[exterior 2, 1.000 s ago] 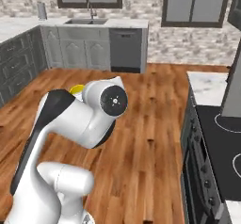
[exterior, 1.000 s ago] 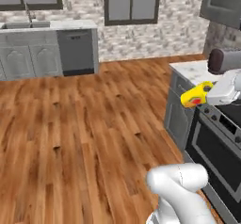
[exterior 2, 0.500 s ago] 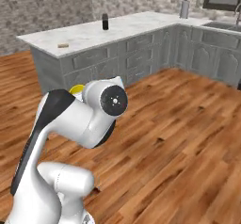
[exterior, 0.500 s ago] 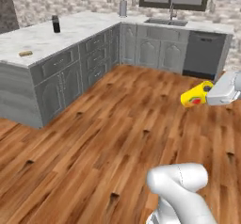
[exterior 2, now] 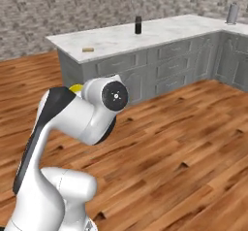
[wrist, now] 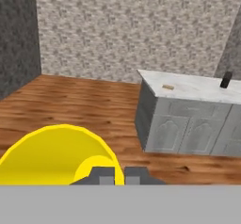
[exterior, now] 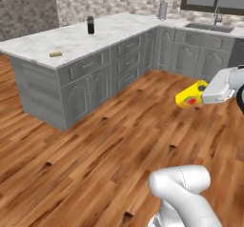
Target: Open the cabinet directly in front. Then move the beer and the cup to the dining counter with the jar on it.
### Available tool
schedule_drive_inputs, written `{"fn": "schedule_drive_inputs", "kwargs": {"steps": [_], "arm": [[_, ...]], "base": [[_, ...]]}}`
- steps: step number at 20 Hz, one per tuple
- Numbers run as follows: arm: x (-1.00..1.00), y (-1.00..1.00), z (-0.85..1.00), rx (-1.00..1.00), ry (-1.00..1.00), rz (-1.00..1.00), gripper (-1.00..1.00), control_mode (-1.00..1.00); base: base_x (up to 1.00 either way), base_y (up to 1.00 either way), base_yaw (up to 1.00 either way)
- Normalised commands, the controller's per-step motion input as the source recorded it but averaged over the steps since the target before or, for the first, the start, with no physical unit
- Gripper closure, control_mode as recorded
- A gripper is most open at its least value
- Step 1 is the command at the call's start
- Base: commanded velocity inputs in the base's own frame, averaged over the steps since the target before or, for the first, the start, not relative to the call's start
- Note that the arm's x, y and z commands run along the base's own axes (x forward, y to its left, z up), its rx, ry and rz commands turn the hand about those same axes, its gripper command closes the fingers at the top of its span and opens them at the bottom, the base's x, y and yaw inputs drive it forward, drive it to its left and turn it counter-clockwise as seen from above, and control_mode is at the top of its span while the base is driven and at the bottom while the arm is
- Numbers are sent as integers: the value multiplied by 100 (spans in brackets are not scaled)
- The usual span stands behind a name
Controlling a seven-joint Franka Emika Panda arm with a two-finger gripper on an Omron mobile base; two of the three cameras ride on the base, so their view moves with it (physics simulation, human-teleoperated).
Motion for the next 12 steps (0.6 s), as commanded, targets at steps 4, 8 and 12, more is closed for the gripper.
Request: {"fn": "schedule_drive_inputs", "kwargs": {"steps": [4,8,12], "arm": [[0,0,0,0,0,0,100,100],[0,0,0,0,0,0,100,100],[0,0,0,0,0,0,100,100]], "base": [[100,-26,12],[100,-13,12],[100,-10,14]]}}
